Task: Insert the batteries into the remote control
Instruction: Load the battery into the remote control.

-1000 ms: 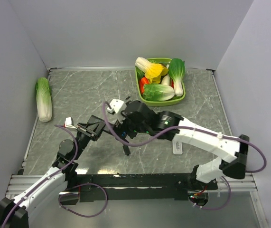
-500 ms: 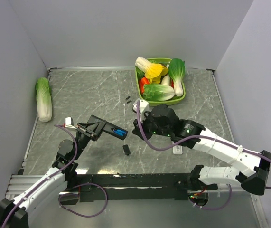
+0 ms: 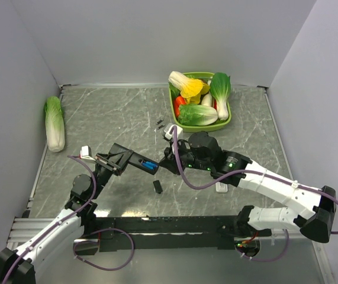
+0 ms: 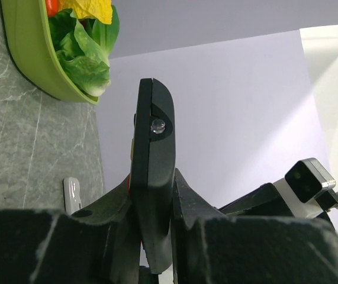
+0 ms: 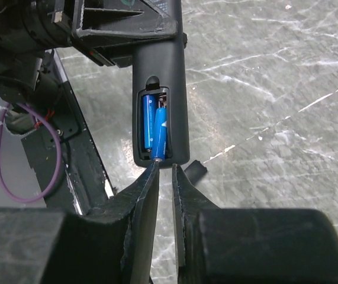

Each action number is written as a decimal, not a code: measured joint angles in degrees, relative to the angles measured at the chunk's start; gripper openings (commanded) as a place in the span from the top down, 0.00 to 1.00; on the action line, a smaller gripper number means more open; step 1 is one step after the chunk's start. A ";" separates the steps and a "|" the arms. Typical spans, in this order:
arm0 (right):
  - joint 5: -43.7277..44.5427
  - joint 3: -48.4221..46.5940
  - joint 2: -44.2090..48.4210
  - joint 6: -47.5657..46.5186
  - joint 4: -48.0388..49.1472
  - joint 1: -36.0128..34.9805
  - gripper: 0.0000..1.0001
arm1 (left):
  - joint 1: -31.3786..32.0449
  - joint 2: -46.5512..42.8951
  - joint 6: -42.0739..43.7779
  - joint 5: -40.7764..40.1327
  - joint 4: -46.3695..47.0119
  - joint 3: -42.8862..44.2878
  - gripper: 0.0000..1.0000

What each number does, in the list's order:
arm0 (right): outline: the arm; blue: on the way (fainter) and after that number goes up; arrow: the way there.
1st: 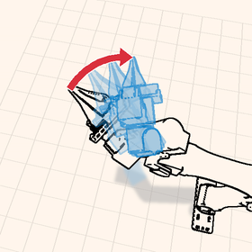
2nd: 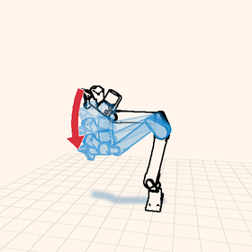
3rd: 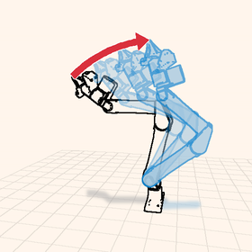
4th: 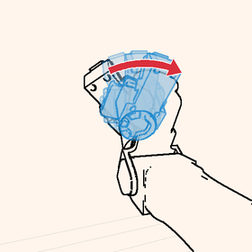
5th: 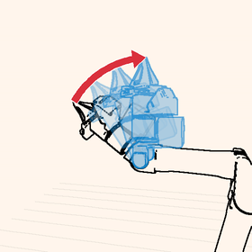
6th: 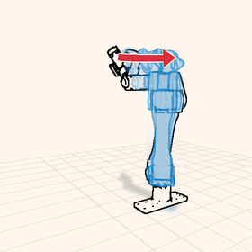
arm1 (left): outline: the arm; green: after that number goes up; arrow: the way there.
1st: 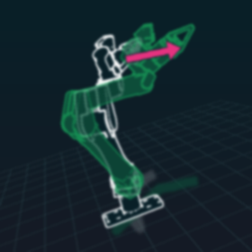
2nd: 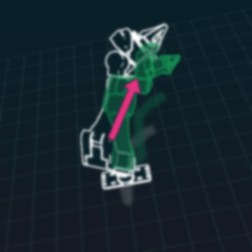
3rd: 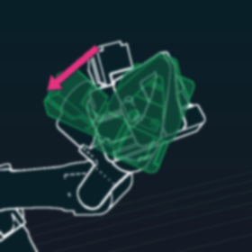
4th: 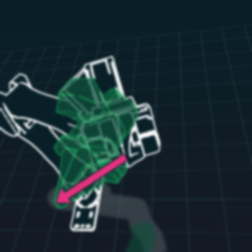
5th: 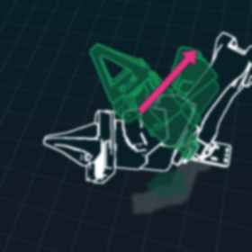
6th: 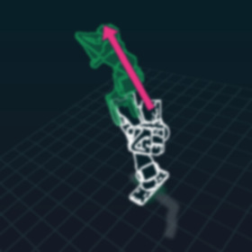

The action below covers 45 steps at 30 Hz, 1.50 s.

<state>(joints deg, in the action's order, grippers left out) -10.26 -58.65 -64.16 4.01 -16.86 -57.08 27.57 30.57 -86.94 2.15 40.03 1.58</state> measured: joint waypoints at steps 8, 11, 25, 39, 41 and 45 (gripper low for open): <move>-1.03 0.00 -1.88 0.24 0.59 0.02 0.82 | 0.00 -0.85 0.00 0.02 0.00 0.00 0.99; -1.60 0.00 -2.21 0.50 0.61 0.02 0.82 | 0.00 -0.85 0.00 0.02 0.00 0.00 0.99; -2.49 -0.26 -3.65 0.85 1.11 0.02 0.82 | 0.00 -0.79 0.02 0.61 0.02 0.00 0.99; -1.99 -1.14 -3.54 -0.09 -0.81 0.26 0.62 | 0.00 0.39 0.07 1.09 1.01 0.00 0.99; -1.81 -1.14 -2.45 -0.22 -1.36 0.59 0.56 | 0.00 0.37 0.17 1.22 1.05 0.00 0.99; -2.10 -1.14 0.33 0.11 -1.66 1.88 0.31 | 0.00 0.20 0.24 1.49 1.05 0.00 0.99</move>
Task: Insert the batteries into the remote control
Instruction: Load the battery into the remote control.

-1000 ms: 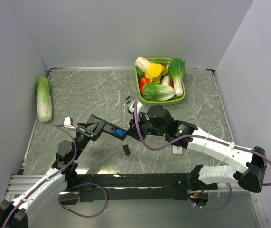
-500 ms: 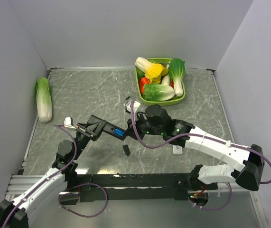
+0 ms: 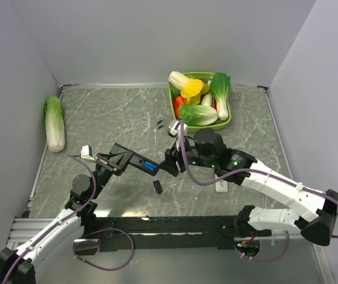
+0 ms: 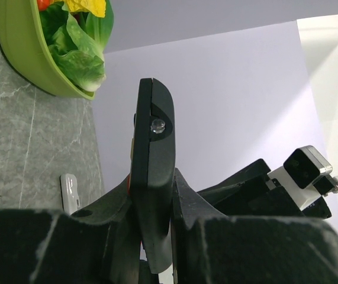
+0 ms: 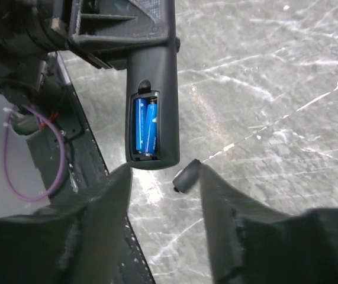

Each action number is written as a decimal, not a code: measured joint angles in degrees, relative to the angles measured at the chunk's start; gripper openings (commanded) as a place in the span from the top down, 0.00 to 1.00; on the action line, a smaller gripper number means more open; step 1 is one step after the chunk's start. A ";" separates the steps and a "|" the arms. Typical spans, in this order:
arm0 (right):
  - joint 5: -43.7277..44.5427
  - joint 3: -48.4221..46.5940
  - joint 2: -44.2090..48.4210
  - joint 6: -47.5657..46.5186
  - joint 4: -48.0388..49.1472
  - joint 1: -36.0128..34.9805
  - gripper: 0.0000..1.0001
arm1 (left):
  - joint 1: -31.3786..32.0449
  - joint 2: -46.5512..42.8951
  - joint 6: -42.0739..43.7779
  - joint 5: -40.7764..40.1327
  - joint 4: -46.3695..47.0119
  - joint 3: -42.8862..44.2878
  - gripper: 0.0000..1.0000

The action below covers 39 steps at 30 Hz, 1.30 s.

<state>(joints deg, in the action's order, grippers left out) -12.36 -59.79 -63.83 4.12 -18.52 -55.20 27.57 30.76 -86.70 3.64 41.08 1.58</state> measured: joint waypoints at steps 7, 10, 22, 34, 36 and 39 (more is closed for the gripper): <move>-3.63 4.15 3.21 8.00 4.98 3.32 0.16 | 0.00 -0.74 0.33 0.20 -0.02 0.00 0.99; -4.33 8.70 3.58 13.33 8.41 4.92 0.16 | 0.00 -1.07 0.39 0.26 0.00 0.00 0.99; -5.60 23.08 7.02 32.28 28.04 6.08 0.15 | 0.00 -1.79 0.44 0.66 0.63 0.00 0.99; -5.75 27.98 7.06 42.01 40.17 6.36 0.21 | 0.00 -1.81 0.42 0.68 1.14 0.00 0.99; -5.77 28.30 6.14 43.15 41.22 6.36 0.23 | 0.00 -1.86 0.44 0.68 1.14 0.00 0.99; -5.77 28.37 5.40 44.39 42.27 6.38 0.24 | 0.00 -2.05 0.44 0.68 1.14 0.00 0.99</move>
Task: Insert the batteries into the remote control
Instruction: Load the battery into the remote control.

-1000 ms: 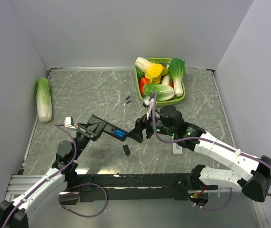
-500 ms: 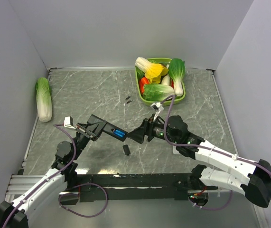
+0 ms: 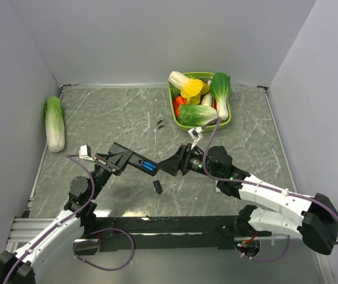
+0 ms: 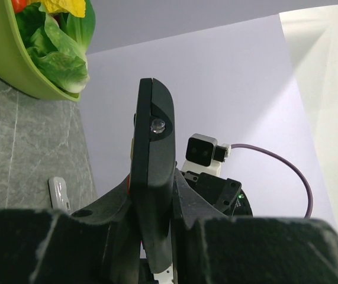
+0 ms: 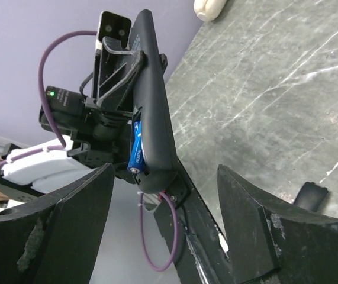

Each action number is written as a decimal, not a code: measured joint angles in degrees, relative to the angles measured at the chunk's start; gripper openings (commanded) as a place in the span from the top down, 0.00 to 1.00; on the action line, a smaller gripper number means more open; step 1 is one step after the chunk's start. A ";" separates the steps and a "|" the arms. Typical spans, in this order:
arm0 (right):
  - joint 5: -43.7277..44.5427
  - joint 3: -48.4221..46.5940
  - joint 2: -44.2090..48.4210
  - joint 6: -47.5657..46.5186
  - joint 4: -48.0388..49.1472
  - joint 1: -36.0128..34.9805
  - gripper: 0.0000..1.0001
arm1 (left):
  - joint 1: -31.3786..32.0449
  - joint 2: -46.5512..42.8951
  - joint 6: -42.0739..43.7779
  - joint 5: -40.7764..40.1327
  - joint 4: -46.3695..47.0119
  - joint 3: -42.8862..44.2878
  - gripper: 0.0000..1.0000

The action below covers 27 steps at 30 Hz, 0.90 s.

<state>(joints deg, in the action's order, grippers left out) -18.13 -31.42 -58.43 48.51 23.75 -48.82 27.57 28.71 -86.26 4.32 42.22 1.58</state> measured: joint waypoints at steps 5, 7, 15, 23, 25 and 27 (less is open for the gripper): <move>-0.61 0.00 -0.85 1.22 2.36 0.02 0.29 | 0.00 0.04 0.00 0.31 0.09 0.00 0.99; -1.03 0.00 -1.46 1.62 3.13 0.04 0.31 | 0.00 0.09 0.00 0.35 0.26 0.00 0.99; -2.47 0.04 -3.10 2.89 4.70 0.11 0.35 | 0.00 0.39 -0.02 0.35 0.46 0.00 0.99; -2.78 0.09 -3.10 3.13 5.95 0.11 0.40 | 0.00 0.44 -0.02 0.37 0.57 0.00 0.99; -2.80 0.61 -3.10 3.15 6.64 0.11 0.41 | 0.00 0.42 -0.02 0.37 0.68 0.00 0.99; -2.91 1.11 -3.10 3.17 6.69 0.11 0.43 | 0.00 0.37 -0.02 0.35 0.68 0.00 0.99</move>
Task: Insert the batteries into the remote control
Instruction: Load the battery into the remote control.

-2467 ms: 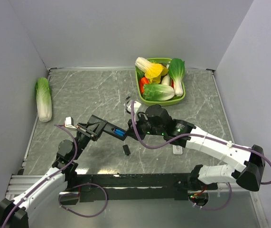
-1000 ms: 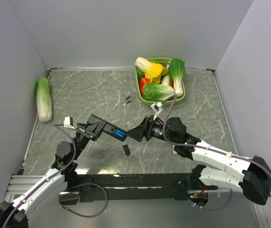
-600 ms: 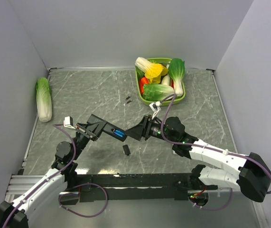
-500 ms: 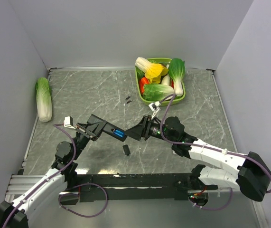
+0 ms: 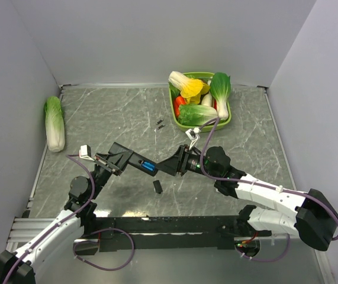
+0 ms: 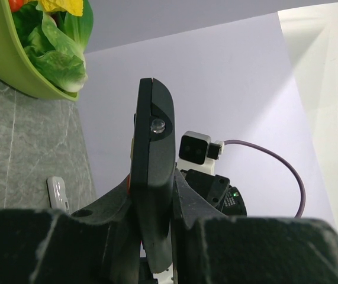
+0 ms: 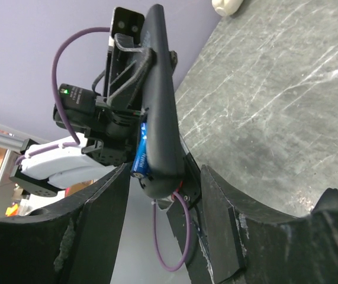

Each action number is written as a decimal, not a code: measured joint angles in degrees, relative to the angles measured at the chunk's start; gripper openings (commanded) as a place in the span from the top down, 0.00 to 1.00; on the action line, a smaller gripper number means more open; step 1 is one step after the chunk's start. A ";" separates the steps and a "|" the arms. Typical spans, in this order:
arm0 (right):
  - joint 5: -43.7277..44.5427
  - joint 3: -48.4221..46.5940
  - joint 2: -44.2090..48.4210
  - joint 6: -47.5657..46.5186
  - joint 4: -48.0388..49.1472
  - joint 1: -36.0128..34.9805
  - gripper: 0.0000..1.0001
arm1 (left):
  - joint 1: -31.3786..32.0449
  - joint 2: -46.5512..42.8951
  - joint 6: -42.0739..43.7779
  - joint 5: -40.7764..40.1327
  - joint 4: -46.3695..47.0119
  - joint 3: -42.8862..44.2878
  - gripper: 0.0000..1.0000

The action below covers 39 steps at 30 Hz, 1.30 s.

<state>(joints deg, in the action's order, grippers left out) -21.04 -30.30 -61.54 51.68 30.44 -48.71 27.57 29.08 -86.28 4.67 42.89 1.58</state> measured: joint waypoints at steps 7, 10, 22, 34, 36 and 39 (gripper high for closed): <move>-0.94 0.81 0.00 0.63 0.61 0.00 0.52 | 0.00 -0.92 0.07 0.00 -0.74 0.00 0.99; -1.25 0.81 0.00 0.96 1.25 0.00 0.58 | 0.00 -1.14 0.17 0.00 -0.76 0.00 0.99; -1.62 0.81 -0.81 1.22 2.60 0.02 0.64 | 0.00 -0.59 0.04 0.00 0.22 0.00 0.99; 0.72 1.18 2.54 -0.59 -0.76 0.02 0.45 | 0.00 -3.17 0.00 -0.02 -1.11 0.00 0.99; 1.20 1.20 3.67 -1.14 -1.36 0.02 0.43 | 0.00 -4.09 0.00 -0.02 -1.33 0.00 0.99; 1.46 1.20 4.15 -1.70 -1.29 0.02 0.42 | 0.00 -4.50 0.00 -0.02 -1.55 0.00 0.99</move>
<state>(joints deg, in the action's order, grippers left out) -19.57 -29.10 -57.39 49.98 29.15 -48.69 27.57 24.58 -86.28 4.64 41.34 1.58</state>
